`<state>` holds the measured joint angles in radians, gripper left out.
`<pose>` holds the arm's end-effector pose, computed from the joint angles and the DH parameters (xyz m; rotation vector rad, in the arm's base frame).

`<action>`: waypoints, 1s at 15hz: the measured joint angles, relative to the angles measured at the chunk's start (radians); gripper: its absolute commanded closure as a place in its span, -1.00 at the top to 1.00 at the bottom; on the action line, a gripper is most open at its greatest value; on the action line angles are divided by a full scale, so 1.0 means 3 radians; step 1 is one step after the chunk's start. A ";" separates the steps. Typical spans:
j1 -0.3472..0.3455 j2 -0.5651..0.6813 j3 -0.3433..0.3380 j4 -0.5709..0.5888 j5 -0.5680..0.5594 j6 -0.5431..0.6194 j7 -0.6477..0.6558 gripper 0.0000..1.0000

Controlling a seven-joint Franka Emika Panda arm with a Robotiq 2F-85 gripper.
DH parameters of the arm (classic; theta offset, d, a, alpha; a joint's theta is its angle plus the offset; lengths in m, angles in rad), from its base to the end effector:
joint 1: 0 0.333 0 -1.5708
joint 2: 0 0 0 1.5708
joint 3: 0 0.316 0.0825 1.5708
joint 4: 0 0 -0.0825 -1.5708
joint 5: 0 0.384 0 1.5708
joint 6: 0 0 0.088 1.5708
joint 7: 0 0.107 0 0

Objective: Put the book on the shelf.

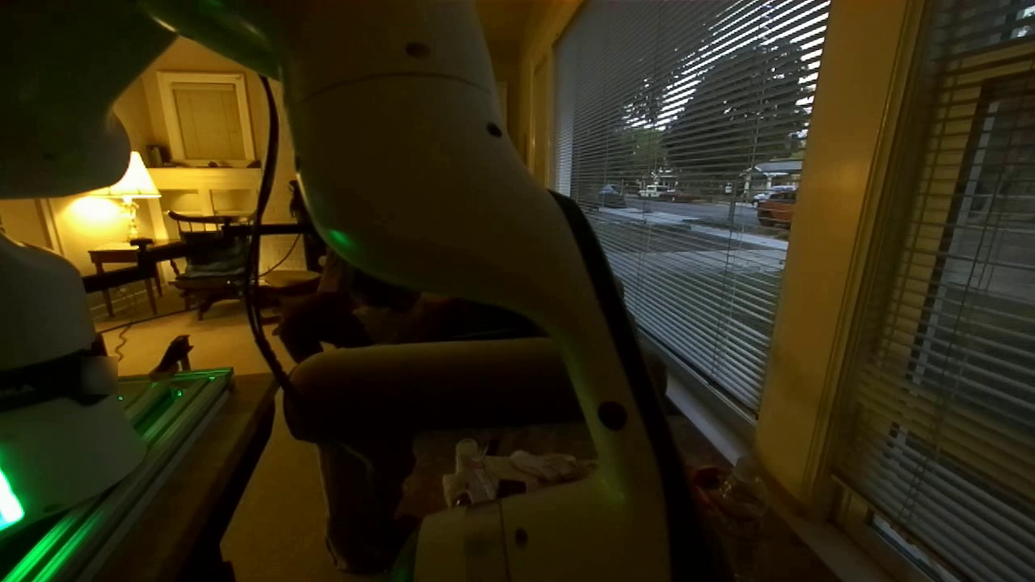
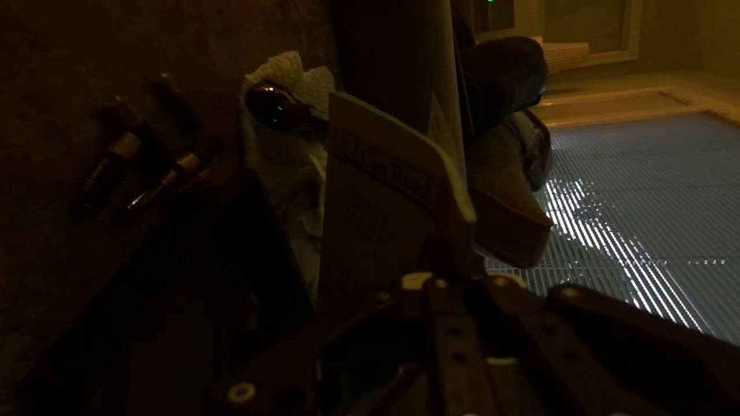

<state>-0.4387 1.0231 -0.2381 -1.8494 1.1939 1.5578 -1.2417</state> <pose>0.4243 -0.2336 -0.0223 -1.8253 0.2996 -0.0295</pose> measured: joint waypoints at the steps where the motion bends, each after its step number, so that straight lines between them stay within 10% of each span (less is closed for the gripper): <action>1: 0.0000 0.0016 0.0013 0.0029 0.0000 -0.0019 0.0014 -0.98; 15: -0.0028 0.0113 0.0051 0.0283 0.0057 -0.0436 0.0363 -0.98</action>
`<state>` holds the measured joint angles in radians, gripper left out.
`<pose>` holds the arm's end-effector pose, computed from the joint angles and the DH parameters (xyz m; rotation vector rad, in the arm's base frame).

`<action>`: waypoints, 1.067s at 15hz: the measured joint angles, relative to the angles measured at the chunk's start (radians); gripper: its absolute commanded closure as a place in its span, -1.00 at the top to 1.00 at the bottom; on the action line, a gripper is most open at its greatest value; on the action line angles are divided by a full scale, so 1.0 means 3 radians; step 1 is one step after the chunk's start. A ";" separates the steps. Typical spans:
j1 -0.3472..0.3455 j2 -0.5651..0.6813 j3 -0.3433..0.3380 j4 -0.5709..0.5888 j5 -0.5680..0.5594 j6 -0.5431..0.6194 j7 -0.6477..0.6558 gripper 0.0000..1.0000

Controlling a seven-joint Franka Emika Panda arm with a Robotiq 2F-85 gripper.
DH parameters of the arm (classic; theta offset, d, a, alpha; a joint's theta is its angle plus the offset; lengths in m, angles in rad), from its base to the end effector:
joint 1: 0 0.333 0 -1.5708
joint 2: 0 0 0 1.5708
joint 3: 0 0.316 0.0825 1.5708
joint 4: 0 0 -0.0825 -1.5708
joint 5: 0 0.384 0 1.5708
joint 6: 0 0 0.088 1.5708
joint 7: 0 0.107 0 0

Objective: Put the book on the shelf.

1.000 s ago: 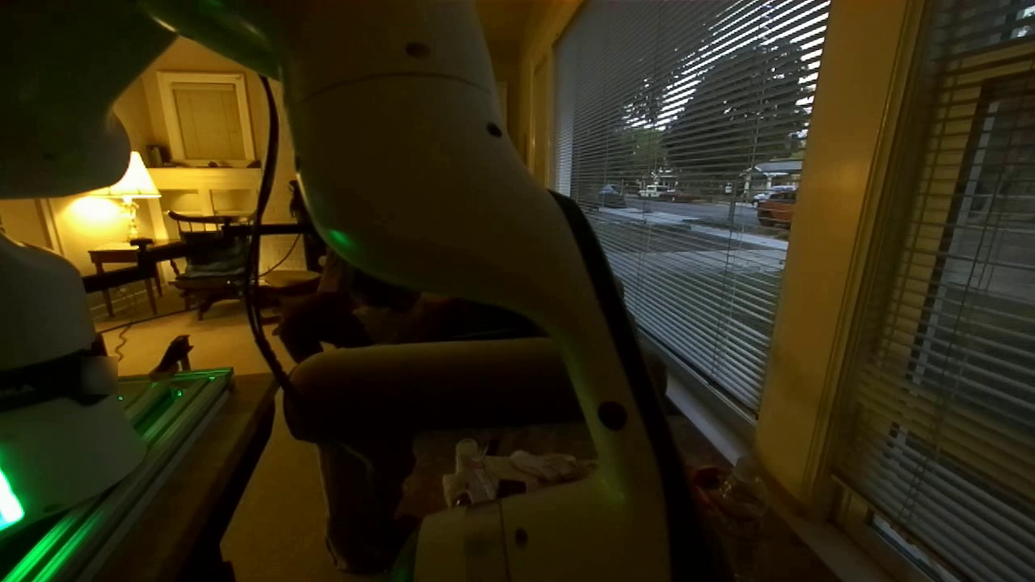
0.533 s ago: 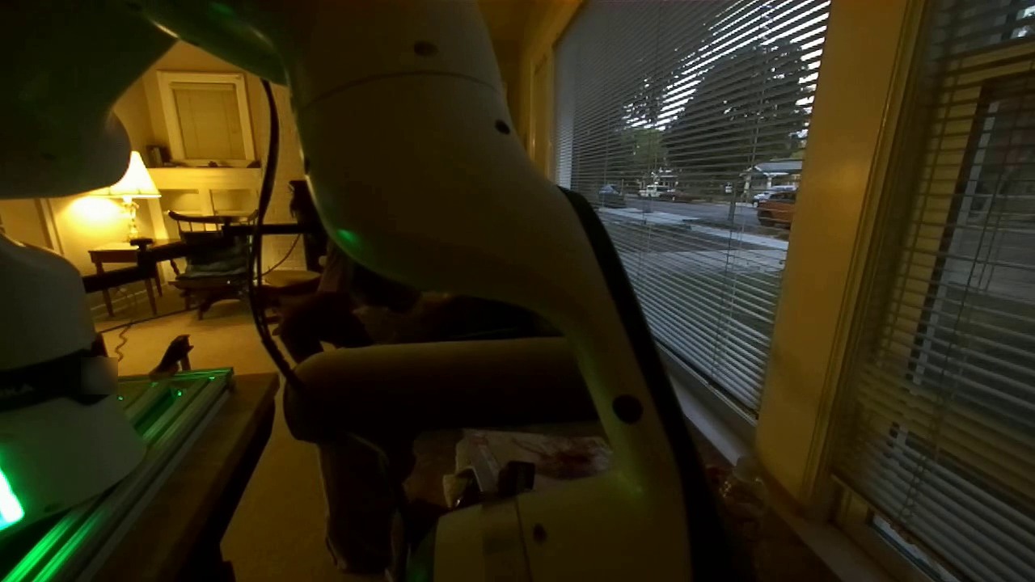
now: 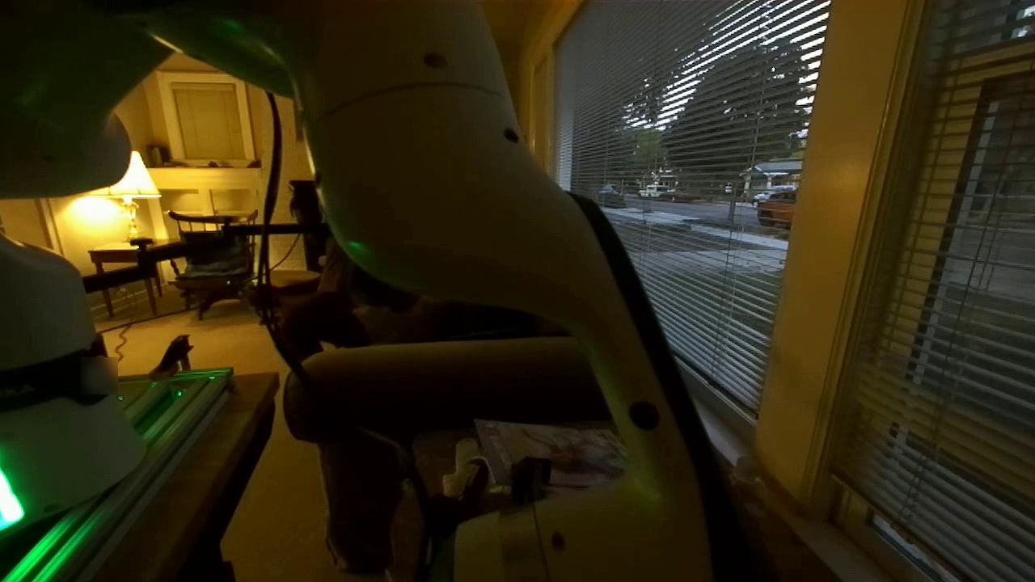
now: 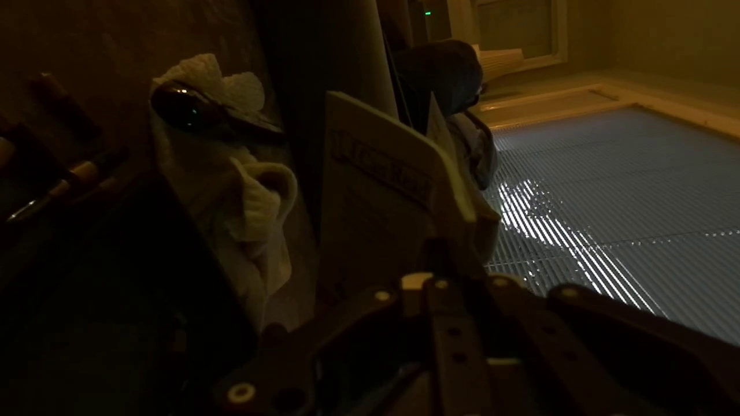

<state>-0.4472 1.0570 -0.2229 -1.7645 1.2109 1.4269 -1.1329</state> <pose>0.4492 -0.2273 -0.0131 -1.6984 0.3175 0.0257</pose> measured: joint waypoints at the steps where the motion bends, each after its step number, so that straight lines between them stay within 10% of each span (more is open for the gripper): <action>1: 0.0000 0.0039 0.0009 0.0039 0.0009 0.0002 0.0029 -0.98; 16: -0.0014 0.0546 0.0073 0.0585 0.0028 0.0327 0.0445 -0.98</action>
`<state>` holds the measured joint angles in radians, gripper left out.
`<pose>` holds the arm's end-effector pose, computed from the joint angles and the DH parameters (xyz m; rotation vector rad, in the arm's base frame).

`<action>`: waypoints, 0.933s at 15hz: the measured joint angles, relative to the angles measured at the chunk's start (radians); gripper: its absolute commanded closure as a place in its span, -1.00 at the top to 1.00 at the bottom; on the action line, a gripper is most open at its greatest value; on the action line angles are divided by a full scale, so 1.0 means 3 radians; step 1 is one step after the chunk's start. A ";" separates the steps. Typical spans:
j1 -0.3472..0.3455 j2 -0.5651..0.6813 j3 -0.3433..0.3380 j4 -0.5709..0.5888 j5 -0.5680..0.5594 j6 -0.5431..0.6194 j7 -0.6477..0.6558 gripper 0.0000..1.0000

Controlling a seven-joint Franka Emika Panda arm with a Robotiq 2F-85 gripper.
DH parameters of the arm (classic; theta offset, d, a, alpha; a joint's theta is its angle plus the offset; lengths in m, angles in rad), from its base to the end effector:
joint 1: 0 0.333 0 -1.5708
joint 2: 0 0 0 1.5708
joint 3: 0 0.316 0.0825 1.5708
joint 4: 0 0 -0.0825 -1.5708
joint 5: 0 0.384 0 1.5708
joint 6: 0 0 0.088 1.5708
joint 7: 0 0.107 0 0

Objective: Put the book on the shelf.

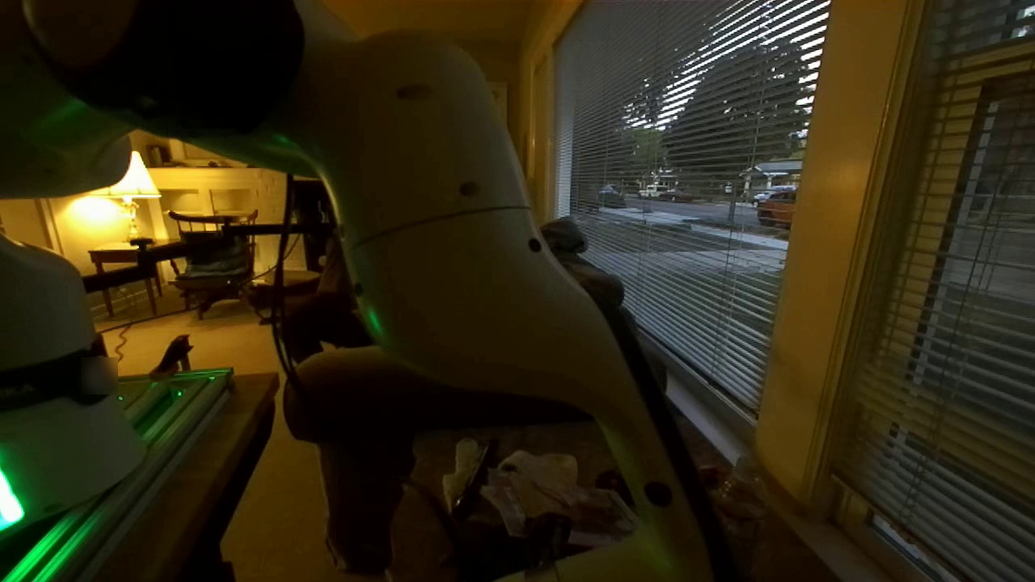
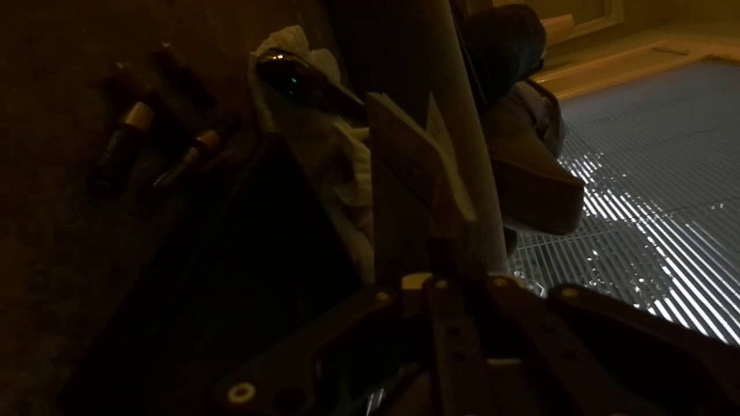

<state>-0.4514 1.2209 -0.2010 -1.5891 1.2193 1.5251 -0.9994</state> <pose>0.4667 -0.2349 -0.0725 -1.7676 0.4353 0.1108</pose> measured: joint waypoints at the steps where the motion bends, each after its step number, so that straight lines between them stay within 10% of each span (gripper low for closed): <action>1: 0.0000 0.0007 -0.0001 0.0006 0.0000 0.0048 0.0046 -0.98; 14: 0.0110 0.0008 -0.0082 0.0012 -0.0260 0.0532 0.0503 -0.98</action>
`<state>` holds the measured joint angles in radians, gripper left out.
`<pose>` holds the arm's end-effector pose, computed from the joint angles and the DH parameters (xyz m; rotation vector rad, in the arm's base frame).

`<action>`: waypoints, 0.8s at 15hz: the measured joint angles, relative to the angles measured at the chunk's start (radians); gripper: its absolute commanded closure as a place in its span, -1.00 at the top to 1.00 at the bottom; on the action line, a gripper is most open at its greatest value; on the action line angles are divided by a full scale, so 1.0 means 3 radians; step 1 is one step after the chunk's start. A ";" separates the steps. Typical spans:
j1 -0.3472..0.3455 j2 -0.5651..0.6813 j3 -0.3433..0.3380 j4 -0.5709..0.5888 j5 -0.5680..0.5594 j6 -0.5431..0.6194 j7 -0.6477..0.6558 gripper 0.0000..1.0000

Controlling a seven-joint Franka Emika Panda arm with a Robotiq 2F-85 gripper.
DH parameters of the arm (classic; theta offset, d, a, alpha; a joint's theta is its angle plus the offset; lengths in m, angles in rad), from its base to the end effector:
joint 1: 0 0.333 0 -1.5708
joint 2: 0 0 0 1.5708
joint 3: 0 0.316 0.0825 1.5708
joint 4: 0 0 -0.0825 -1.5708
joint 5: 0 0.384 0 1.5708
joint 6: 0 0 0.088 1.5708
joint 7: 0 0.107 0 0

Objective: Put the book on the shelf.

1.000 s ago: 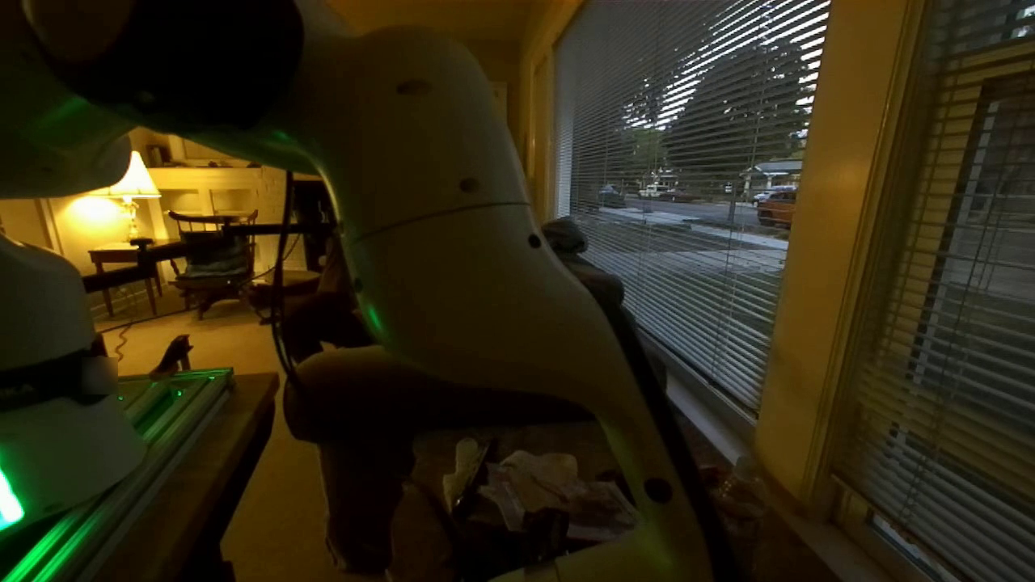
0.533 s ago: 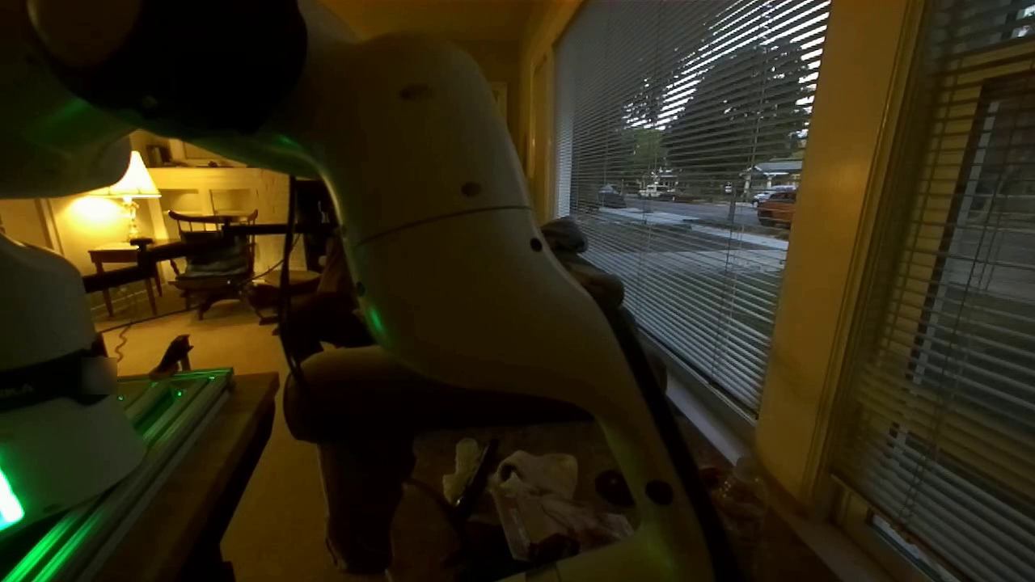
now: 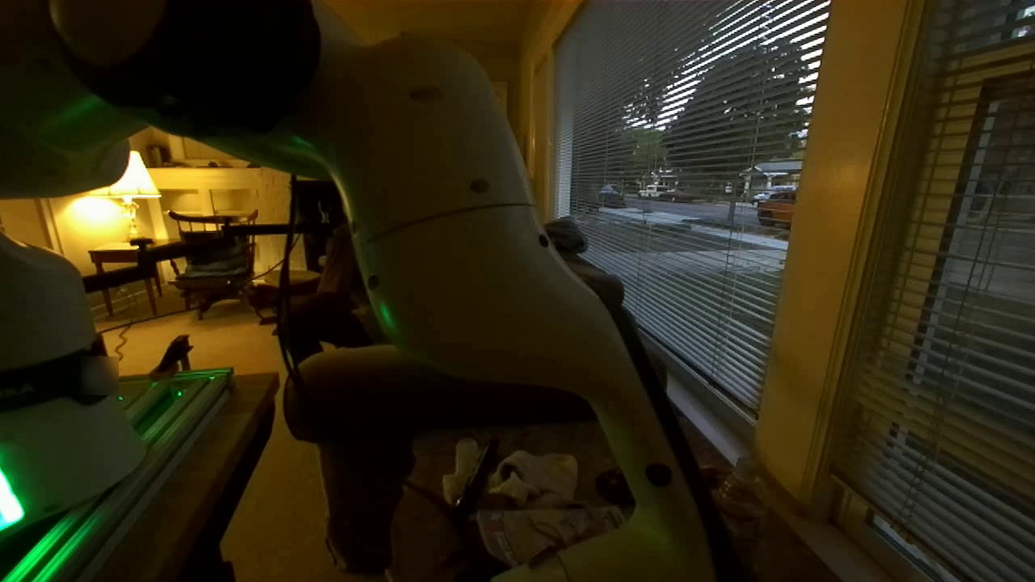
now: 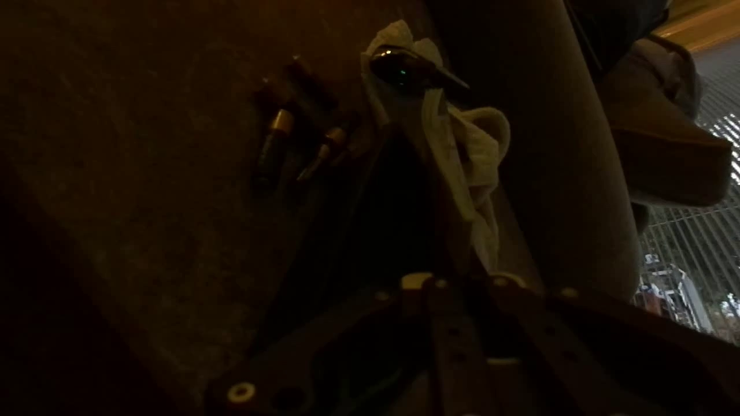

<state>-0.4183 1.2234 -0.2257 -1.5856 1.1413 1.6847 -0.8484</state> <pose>0.4628 -0.2511 -0.0851 -1.9384 0.5828 0.2490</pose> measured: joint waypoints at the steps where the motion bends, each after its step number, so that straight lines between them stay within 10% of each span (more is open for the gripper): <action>1: 0.0010 0.0000 0.0000 0.0000 -0.0036 0.0030 0.0011 -0.98; 4: 0.0034 0.0002 0.0002 0.0000 -0.0115 0.0125 0.0039 -0.98; 6: 0.0043 0.0004 0.0004 0.0000 -0.0173 0.0170 0.0063 -0.40; 12: 0.0049 0.0035 0.0017 -0.0003 -0.0358 0.0353 0.0177 0.43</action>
<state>-0.4036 1.2339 -0.2206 -1.5863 1.0339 1.7905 -0.7953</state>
